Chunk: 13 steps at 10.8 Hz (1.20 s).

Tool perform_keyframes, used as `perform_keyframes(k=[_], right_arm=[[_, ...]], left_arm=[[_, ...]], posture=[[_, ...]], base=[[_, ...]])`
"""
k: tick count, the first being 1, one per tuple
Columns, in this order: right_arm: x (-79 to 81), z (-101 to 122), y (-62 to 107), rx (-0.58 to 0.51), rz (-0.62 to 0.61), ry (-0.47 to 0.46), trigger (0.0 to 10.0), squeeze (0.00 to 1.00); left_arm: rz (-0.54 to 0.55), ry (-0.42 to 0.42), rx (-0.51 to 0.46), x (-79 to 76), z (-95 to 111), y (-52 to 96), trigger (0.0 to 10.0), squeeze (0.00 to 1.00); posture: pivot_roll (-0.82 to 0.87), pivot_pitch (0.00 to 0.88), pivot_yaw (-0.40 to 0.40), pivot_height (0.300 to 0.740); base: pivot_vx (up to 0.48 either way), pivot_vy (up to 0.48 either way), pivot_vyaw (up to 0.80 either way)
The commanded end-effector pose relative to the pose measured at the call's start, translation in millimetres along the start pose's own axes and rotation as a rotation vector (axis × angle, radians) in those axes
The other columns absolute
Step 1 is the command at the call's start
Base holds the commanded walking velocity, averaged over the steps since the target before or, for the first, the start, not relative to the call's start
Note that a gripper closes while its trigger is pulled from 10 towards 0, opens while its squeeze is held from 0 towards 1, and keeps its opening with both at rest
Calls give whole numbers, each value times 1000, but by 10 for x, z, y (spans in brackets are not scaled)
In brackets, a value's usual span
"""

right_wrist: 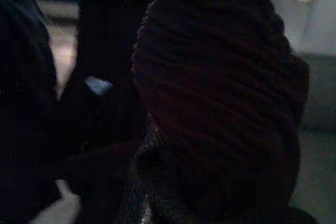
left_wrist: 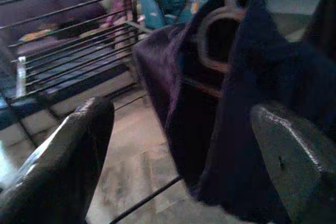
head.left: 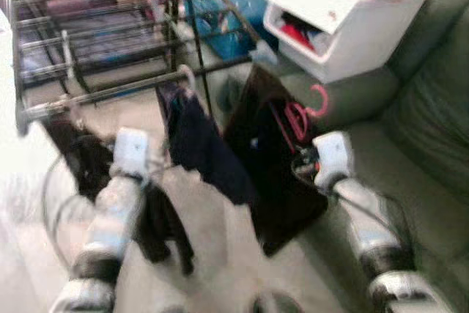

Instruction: Hang hanger

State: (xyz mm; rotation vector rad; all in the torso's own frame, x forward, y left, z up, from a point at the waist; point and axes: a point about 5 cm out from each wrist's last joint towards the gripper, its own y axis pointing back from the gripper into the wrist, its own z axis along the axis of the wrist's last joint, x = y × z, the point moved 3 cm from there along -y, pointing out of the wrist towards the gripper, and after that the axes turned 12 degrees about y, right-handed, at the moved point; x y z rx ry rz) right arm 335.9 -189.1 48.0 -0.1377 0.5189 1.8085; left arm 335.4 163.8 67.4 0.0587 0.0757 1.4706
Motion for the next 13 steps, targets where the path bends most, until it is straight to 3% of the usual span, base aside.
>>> perform_keyframes(k=[1, 5, 13], right_arm=[[-9, 169, -58, -54, -2, -3, 10000, 0], [64, 126, -89, -20, 47, -13, 10000, 0], [121, 472, -428, -20, 123, -47, 10000, 0]], left_arm=[[31, -27, -15, 129, 61, -4, 10000, 0], [63, -37, -19, 137, 68, -2, 10000, 0], [125, -97, -34, 212, 71, 201, 10000, 0]], posture=[[-84, 0, -31, 740], [-72, 0, -36, 740], [-4, 35, -49, 740]], base=[[394, 277, 0], [185, 68, 0], [0, 0, 0]])
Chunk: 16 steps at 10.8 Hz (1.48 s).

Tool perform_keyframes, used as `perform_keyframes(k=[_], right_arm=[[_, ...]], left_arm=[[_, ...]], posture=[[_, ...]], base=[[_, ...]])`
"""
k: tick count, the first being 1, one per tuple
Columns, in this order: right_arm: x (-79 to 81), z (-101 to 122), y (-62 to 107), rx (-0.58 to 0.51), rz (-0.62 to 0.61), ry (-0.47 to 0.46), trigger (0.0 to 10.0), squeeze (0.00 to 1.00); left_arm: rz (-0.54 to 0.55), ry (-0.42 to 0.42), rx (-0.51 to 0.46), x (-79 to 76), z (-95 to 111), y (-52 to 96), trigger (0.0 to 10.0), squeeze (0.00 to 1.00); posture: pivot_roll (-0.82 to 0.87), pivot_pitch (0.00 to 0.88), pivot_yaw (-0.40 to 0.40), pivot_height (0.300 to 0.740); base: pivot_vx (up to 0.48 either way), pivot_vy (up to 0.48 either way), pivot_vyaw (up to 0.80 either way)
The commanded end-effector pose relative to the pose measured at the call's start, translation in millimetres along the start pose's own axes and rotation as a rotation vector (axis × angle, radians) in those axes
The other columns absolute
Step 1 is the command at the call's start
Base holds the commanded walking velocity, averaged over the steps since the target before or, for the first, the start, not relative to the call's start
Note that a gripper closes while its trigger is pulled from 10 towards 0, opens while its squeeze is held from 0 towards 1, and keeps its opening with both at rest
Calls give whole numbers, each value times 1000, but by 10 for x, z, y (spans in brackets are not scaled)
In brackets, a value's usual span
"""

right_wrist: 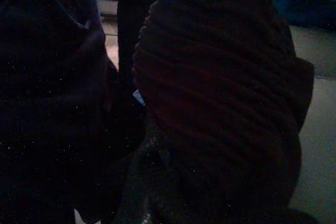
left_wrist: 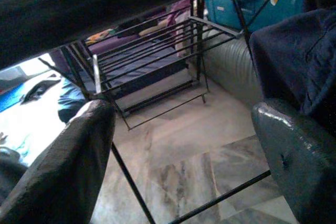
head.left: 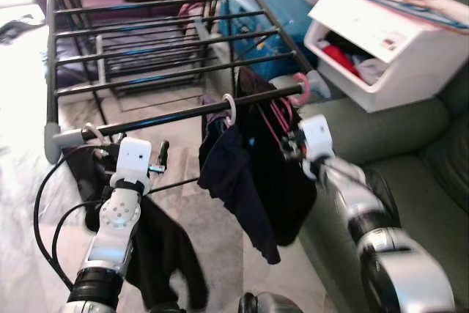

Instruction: Hang hanger

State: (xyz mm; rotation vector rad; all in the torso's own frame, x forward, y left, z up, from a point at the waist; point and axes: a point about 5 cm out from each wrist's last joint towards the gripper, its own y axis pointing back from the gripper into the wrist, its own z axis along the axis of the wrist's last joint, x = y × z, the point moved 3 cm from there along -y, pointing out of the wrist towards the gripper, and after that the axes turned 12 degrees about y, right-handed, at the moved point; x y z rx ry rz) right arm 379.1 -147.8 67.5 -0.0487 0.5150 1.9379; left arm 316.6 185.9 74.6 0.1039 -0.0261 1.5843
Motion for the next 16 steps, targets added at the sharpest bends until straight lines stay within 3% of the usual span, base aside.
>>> perform_keyframes(k=[1, 3, 6, 8, 9, 10, 12, 16], right_arm=[[-57, 114, -37, -17, -7, -12, 10000, 0], [-95, 210, -118, 24, -21, -38, 10000, 0], [31, -75, -104, 179, 14, -158, 10000, 0], [167, -339, -35, 263, 55, -165, 10000, 0], [158, -402, -4, 266, 50, -163, 10000, 188], [42, -335, -1, 203, -2, -137, 10000, 1000], [-56, -200, -4, 109, -34, -63, 10000, 1000], [-61, -214, 105, -14, -93, -14, 10000, 1000]], left_arm=[[2, -12, 1, 11, 16, 17, 10000, 0], [-6, -19, 12, 8, 8, 90, 10000, 0], [-3, -26, 21, 33, 32, 132, 10000, 0], [3, -26, 25, 32, 59, 118, 10000, 0], [3, -22, 25, -3, 58, 102, 10000, 0], [-12, -11, 23, -56, 58, 88, 10000, 0], [3, 2, 32, -96, 46, 49, 10000, 0], [-68, 14, 100, -243, -104, 85, 10000, 0]], posture=[[6, 51, -49, 740], [25, 83, -51, 740], [47, 101, -52, 740], [41, 100, -52, 740], [35, 96, -51, 740], [29, 89, -52, 740], [4, 58, -61, 740], [-43, 6, -57, 740]], base=[[0, 0, 0], [0, 0, 0], [0, 0, 0], [0, 0, 0], [0, 0, 0], [0, 0, 0], [0, 0, 0], [0, 0, 0]])
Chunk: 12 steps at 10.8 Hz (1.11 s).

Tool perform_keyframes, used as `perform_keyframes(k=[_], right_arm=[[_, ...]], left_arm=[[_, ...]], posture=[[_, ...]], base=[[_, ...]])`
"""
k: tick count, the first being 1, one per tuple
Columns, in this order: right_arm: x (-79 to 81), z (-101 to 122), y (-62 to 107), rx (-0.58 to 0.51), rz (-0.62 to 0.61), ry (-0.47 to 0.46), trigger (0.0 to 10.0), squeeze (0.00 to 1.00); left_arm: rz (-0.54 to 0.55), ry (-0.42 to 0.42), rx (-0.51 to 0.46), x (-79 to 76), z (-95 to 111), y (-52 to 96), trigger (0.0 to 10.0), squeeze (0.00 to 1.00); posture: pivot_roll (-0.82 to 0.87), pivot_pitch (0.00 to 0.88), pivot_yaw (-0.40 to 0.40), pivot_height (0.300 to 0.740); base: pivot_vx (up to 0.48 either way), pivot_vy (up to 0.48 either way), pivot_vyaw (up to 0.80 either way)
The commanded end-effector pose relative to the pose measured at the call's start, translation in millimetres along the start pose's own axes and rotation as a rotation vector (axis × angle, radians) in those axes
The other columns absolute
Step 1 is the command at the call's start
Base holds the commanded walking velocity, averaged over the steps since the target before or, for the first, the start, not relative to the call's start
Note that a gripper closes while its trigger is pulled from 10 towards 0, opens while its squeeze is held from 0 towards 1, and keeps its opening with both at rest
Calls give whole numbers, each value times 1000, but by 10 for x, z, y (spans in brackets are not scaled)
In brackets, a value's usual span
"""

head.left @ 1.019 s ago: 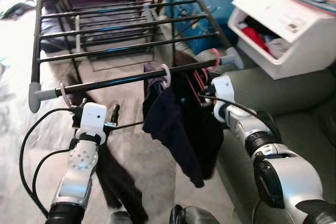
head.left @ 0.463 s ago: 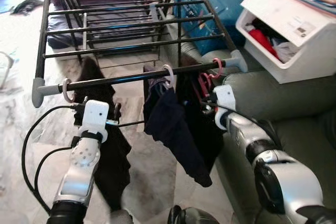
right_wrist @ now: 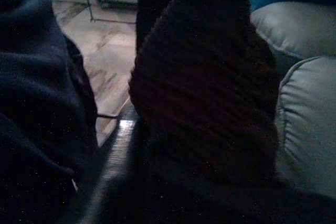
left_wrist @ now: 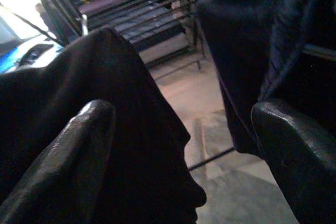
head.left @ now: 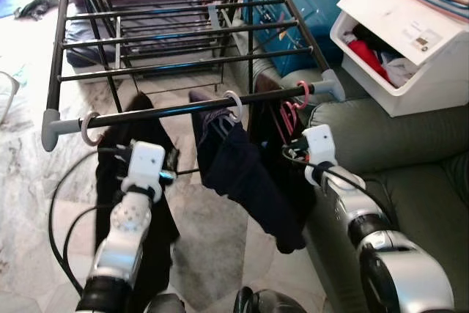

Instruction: Hang hanger

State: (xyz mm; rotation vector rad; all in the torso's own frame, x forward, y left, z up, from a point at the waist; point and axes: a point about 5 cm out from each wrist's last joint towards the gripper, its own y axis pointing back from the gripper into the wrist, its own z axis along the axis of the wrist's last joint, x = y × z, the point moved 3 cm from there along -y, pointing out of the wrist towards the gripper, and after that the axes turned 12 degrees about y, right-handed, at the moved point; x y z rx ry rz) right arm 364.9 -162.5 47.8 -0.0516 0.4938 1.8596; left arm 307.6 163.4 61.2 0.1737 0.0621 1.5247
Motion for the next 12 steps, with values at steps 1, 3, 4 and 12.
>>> perform_keyframes(k=[1, 3, 4, 12], right_arm=[[-79, 67, 43, -65, -48, -2, 10000, 1000], [-118, 108, 124, -138, -92, -15, 10000, 1000], [-124, 180, 170, -205, -110, -41, 10000, 1000], [32, 386, 614, -397, -159, 1, 10000, 1000]], left_arm=[[-10, -25, -5, 15, 9, 19, 10000, 0], [-2, -57, -18, 72, 26, 23, 10000, 0], [6, -73, -44, 88, 76, 19, 10000, 0], [-23, -99, -91, -35, 131, 25, 10000, 0]], posture=[[-54, 0, -56, 740], [-54, 0, -51, 740], [-54, 0, -51, 740], [-59, 0, -29, 740]], base=[[0, 0, 0], [0, 0, 0], [0, 0, 0], [0, 0, 0]])
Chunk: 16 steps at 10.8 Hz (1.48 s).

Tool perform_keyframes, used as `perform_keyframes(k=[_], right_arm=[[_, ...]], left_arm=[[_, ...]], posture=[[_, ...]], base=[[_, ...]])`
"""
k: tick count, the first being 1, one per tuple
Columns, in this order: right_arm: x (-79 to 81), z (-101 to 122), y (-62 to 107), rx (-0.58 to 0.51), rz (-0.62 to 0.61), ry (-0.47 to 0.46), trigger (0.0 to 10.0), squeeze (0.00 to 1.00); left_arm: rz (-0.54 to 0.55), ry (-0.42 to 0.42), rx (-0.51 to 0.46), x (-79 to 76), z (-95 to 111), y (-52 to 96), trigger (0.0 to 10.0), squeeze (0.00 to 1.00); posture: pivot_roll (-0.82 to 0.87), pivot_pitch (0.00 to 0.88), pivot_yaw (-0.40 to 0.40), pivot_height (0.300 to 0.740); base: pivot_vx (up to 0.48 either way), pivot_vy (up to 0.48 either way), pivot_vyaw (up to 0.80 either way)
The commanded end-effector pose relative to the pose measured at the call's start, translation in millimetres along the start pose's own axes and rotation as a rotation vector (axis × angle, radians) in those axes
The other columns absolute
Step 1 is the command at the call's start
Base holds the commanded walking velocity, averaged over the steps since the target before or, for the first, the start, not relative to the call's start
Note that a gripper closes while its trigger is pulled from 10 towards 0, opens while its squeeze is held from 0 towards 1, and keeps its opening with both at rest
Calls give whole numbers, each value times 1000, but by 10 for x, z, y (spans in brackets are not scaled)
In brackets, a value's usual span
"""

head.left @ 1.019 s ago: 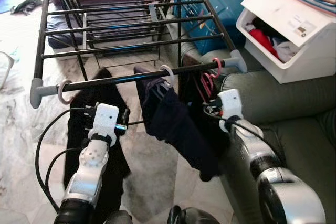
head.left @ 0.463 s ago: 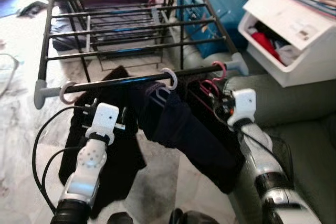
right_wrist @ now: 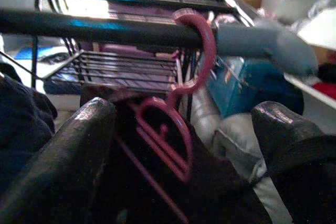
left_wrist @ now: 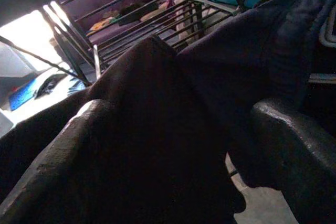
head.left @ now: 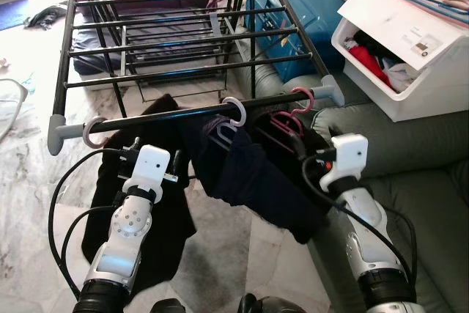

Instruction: Hang hanger

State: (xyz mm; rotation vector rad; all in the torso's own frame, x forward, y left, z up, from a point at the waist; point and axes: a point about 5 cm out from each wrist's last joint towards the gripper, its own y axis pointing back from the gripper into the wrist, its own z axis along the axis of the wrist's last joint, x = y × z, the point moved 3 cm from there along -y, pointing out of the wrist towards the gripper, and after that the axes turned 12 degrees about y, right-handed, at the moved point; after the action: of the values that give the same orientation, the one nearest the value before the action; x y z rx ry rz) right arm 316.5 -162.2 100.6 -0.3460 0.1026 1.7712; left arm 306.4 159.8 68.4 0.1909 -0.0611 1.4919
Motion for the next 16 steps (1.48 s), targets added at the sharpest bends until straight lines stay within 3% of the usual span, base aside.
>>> perform_keyframes(k=[1, 5, 11, 12, 13, 16], right_arm=[[10, 20, 15, 5, -3, -5, 10000, 1000], [10, 95, 68, 11, -7, -13, 10000, 1000], [51, 70, 70, 37, 11, -15, 10000, 1000], [52, 69, 68, 39, 11, -15, 10000, 329], [49, 69, 66, 41, 9, -11, 10000, 0], [41, 65, 61, 44, 3, -7, 10000, 0]], left_arm=[[0, -6, -27, 2, 60, -5, 10000, 0], [-6, -4, -31, -12, 67, -21, 10000, 0], [-12, -6, -28, -28, 67, -33, 10000, 0], [-14, -7, -27, -32, 64, -36, 10000, 0], [-14, -7, -26, -33, 63, -39, 10000, 0], [-14, -11, -31, -29, 80, -63, 10000, 0]], posture=[[-63, 0, -28, 740], [-65, 0, -31, 740], [-64, 0, -30, 740], [-65, 0, -29, 740], [-65, 0, -29, 740], [-66, 0, -27, 740]], base=[[0, 0, 0], [0, 0, 0], [-306, 0, 0], [-311, 0, 0], [-315, 0, 0], [-311, 0, 0]])
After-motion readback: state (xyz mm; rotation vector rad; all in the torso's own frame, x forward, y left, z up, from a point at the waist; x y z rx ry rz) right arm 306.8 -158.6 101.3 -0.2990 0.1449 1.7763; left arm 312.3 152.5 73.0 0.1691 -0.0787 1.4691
